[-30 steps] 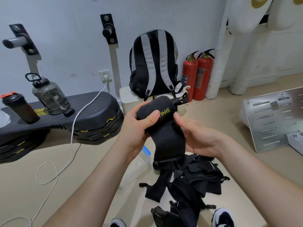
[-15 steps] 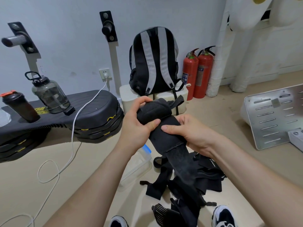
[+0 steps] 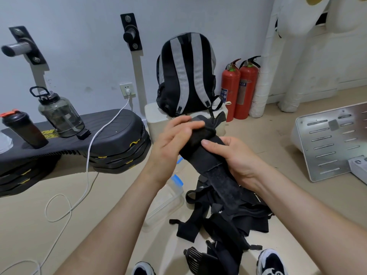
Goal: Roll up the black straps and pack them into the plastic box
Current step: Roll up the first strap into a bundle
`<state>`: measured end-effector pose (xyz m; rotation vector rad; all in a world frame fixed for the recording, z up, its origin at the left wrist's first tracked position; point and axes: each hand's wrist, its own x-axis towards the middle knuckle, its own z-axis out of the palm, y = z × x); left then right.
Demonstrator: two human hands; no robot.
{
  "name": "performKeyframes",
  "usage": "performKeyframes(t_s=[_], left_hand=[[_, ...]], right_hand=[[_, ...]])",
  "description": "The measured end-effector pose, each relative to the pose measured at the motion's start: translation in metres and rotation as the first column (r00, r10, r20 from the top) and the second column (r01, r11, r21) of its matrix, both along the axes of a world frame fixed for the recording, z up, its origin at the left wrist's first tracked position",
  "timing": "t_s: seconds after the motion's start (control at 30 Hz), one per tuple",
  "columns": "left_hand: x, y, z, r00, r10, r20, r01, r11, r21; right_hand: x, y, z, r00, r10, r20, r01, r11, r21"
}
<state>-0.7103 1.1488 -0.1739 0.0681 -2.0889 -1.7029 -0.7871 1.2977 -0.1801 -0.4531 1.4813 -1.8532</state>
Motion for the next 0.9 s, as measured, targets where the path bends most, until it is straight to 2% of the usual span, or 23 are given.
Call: performKeyframes(t_s=[0.1,0.27,0.37,0.43,0.5,0.57,0.63,0.7,0.8,0.9], left_hand=[[0.002,0.003,0.003,0.997,0.080,0.011,-0.081,0.986,0.145],[0.003,-0.008,0.001,0.992,0.099,0.077,-0.115,0.963,0.244],[0.003,-0.010,0.000,0.977,-0.081,0.199,-0.007,0.912,0.409],[0.004,-0.013,-0.003,0.938,-0.220,0.269,0.058,0.862,0.503],[0.007,-0.017,-0.005,0.899,-0.339,0.276,0.108,0.784,0.612],[0.009,-0.016,-0.003,0.891,-0.387,0.239,0.145,0.741,0.656],[0.008,-0.009,-0.001,0.913,-0.360,0.193,0.160,0.749,0.643],[0.004,-0.003,0.001,0.941,-0.274,0.199,0.118,0.817,0.564],[0.002,-0.004,0.001,0.968,-0.080,0.237,0.009,0.958,0.286],[0.001,-0.006,-0.001,0.980,0.079,0.184,-0.085,0.996,0.026]], right_hand=[[-0.001,-0.001,0.001,1.000,-0.003,-0.023,0.003,1.000,-0.022],[-0.002,0.000,0.001,0.992,0.032,-0.122,-0.026,0.999,0.046],[-0.001,0.000,0.003,0.986,0.042,-0.161,-0.031,0.997,0.074],[-0.003,0.003,0.005,0.989,0.069,-0.131,-0.061,0.996,0.068],[-0.005,0.008,0.006,0.989,0.117,-0.094,-0.112,0.992,0.057],[-0.006,0.011,0.008,0.982,0.161,-0.094,-0.157,0.986,0.050],[-0.008,0.013,0.011,0.978,0.183,-0.104,-0.178,0.983,0.056],[-0.011,0.016,0.013,0.975,0.180,-0.130,-0.168,0.981,0.097],[-0.013,0.017,0.015,0.965,0.167,-0.200,-0.124,0.969,0.212],[-0.010,0.010,0.010,0.964,0.137,-0.229,-0.072,0.960,0.271]])
